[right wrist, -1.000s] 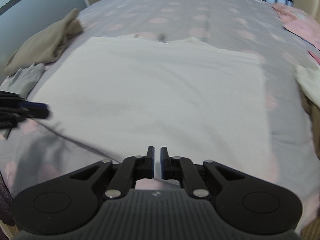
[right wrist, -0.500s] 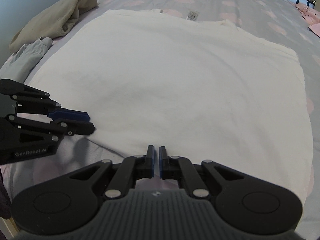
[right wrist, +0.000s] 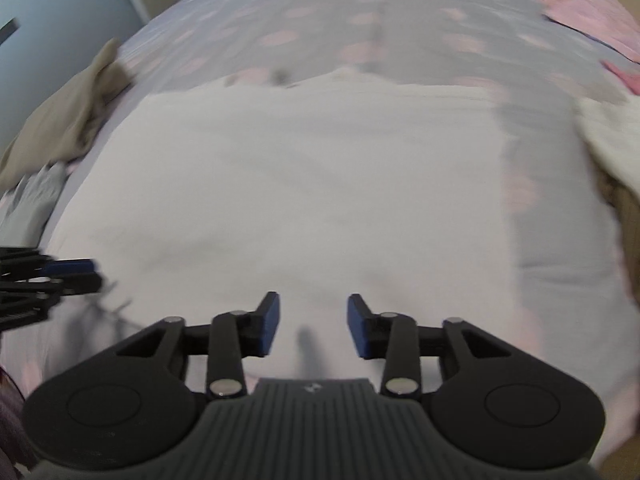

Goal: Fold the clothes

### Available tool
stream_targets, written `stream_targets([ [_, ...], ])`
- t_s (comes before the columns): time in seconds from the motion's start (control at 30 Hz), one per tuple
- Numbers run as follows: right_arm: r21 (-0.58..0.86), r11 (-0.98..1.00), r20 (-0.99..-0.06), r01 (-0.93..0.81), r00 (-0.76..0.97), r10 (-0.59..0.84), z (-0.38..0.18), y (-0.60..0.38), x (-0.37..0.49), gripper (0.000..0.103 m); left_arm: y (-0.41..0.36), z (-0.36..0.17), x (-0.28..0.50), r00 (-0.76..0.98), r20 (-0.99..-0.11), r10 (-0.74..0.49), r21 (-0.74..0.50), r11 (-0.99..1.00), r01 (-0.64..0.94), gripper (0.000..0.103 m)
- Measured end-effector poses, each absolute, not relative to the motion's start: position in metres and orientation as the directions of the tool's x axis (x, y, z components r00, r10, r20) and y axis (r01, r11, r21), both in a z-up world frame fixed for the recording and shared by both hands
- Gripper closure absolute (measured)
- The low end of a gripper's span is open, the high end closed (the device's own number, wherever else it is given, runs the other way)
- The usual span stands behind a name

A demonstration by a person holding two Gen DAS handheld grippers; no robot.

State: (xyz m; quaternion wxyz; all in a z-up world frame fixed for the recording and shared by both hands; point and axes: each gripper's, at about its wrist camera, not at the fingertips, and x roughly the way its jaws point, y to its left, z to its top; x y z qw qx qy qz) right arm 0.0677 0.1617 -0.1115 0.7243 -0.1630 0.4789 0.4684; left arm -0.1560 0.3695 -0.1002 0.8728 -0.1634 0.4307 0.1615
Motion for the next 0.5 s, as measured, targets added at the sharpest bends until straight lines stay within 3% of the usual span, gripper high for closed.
stream_targets([
  [0.2,0.241,0.623,-0.85,-0.744,0.148,0.506,-0.101,0.126,0.117,0.057,0.39,-0.087,-0.16,0.601,-0.777,0.186,-0.171,0.857,-0.486,0.067],
  [0.5,0.315,0.718,-0.852,-0.621,0.148,0.502,-0.11,0.1,0.158,0.057,0.399,-0.102,-0.156,0.571,-0.799,0.19,-0.179,0.831,-0.527,0.067],
])
